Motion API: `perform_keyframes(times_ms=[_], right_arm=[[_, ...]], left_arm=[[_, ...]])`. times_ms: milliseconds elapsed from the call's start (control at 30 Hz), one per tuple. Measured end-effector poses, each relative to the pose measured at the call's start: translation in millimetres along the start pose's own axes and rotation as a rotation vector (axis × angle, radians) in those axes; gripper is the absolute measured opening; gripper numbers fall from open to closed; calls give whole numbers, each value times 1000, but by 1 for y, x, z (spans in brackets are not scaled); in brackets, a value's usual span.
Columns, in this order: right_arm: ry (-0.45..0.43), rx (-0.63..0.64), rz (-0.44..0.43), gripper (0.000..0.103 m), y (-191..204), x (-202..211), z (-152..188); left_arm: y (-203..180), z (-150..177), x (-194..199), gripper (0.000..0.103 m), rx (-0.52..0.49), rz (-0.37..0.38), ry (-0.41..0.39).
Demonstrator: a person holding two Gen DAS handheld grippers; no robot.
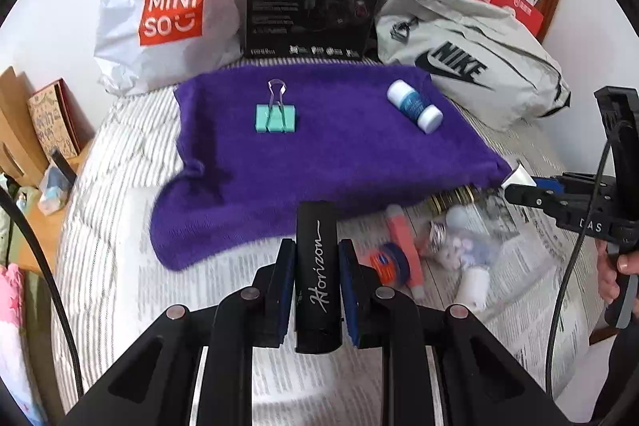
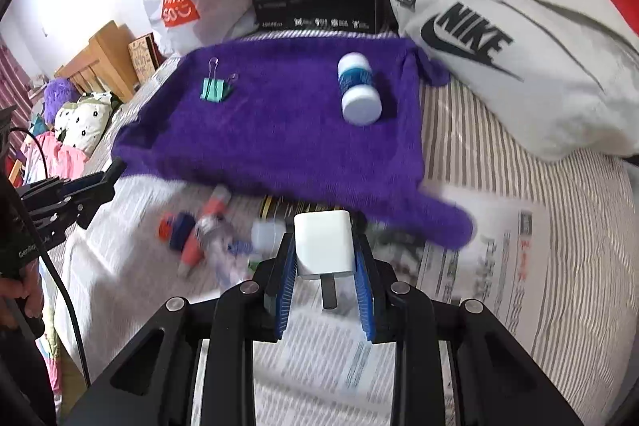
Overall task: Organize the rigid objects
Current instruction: 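Carry the Horizon case and white plug onto the purple towel with both grippers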
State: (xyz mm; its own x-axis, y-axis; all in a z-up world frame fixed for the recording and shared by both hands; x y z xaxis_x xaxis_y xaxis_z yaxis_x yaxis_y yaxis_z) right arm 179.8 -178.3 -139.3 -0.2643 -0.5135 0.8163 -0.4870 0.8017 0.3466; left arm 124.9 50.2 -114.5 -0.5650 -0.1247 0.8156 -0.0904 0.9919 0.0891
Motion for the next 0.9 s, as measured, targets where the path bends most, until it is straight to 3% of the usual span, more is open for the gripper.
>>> perform_keyframes(times_ms=[367,900], right_arm=[[-13,-4,17,28,-19,-17,-50],[93,17,68,28,-40,-86,-63]], left_arm=[[5,-40,-19,21,22,16,-18],[15,-63,-74,21,53,13,34]])
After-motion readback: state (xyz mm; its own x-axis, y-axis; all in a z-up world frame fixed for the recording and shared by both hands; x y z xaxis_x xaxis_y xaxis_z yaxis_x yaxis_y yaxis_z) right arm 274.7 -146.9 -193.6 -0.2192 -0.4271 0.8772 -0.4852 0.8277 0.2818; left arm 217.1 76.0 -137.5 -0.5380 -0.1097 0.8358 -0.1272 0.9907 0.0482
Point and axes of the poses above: each gripper's, at about its wrist camera, not at the fingertips, and x roughly against the way its jaws point, y to its left, z to its underside, the point moved 6 cm from there along -x, roughly the way its jaws point, and after that the axes turned 14 degrees about -z, right-handed, at the moved point
